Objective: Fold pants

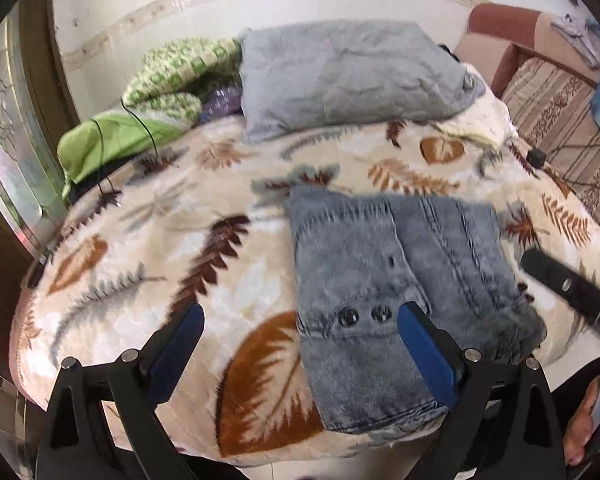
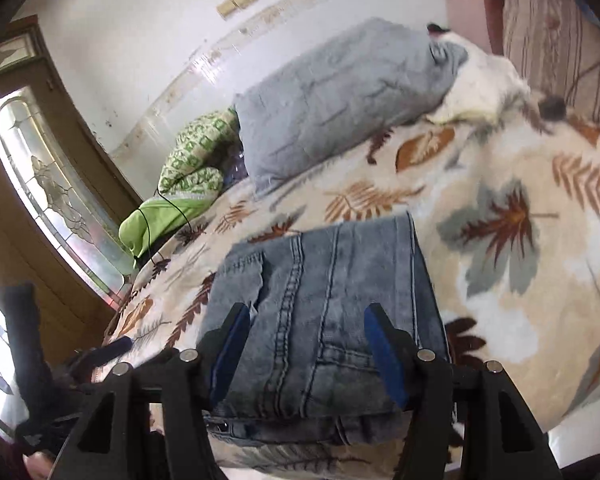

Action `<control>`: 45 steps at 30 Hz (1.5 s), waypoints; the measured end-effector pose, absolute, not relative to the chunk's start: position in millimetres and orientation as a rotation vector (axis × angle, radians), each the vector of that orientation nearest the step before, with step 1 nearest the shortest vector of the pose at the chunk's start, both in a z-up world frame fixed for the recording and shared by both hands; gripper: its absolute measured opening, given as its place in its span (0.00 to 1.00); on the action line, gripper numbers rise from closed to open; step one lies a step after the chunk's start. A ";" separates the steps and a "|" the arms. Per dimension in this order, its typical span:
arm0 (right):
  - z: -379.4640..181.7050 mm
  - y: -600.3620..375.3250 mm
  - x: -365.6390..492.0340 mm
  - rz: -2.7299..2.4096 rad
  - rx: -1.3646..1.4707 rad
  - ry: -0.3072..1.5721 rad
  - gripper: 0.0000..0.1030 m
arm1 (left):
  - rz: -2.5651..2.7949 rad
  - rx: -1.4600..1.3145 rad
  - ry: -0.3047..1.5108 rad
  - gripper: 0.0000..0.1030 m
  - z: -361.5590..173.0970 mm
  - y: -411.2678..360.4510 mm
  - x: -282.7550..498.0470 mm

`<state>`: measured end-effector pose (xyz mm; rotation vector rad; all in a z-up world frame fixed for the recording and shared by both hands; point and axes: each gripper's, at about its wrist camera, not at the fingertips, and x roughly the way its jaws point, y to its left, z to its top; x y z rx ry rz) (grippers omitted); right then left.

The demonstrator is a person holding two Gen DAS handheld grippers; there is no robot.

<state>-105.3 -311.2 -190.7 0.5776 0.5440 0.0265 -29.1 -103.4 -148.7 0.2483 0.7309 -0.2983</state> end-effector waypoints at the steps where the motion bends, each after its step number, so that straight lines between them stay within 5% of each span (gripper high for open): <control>1: -189.4 -309.5 -104.5 0.025 0.570 0.543 0.63 | -0.292 0.248 0.716 0.95 -143.3 -102.5 -29.4; 5: -184.7 -305.7 -103.5 0.022 0.552 0.528 0.65 | -0.271 0.255 0.684 0.95 -131.6 -101.1 -29.1; 20: -167.6 -305.5 -115.9 -0.115 0.479 0.422 0.98 | -0.212 0.204 0.675 0.95 -116.0 -90.7 -25.7; 29: -145.0 -278.0 -127.5 -0.200 0.234 0.315 1.00 | -0.173 0.185 0.631 0.95 -105.2 -78.5 -23.4; 45: -161.8 -282.8 -115.4 -0.117 0.317 0.430 1.00 | -0.144 0.191 0.634 0.95 -106.1 -73.8 -21.1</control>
